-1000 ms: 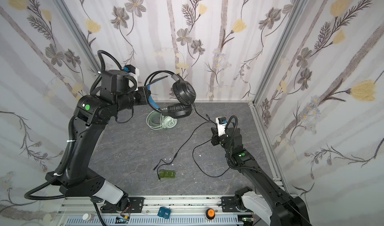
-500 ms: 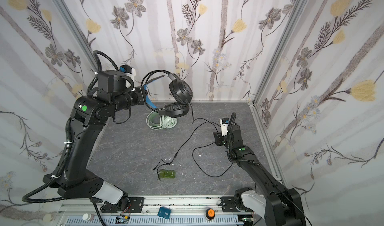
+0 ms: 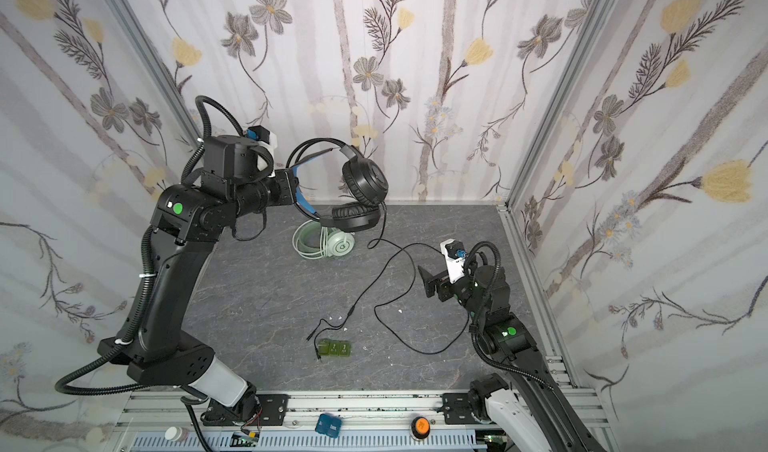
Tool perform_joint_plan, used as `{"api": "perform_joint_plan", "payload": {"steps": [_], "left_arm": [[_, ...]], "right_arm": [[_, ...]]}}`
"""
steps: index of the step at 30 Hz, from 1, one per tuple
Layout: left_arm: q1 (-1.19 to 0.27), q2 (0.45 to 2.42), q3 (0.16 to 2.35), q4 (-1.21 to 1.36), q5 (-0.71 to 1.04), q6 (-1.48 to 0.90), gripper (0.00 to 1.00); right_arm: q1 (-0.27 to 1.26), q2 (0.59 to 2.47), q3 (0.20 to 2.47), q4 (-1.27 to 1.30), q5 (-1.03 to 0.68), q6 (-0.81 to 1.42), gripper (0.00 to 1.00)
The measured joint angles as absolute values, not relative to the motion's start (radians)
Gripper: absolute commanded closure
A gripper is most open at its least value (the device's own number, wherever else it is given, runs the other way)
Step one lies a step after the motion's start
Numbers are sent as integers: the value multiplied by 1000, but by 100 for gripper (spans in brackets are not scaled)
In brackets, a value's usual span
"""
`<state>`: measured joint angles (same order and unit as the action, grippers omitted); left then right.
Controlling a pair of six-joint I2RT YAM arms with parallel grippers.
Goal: Wrap the headphones
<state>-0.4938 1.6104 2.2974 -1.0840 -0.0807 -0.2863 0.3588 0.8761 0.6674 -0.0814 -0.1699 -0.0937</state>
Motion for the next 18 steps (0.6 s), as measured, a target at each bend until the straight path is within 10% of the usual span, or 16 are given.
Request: {"api": "perform_joint_plan", "payload": {"steps": [18], "left_arm": [[-493, 1620, 2305, -1089, 23, -266, 100]], "right_arm": [[545, 1119, 845, 102, -451, -112, 1]]}}
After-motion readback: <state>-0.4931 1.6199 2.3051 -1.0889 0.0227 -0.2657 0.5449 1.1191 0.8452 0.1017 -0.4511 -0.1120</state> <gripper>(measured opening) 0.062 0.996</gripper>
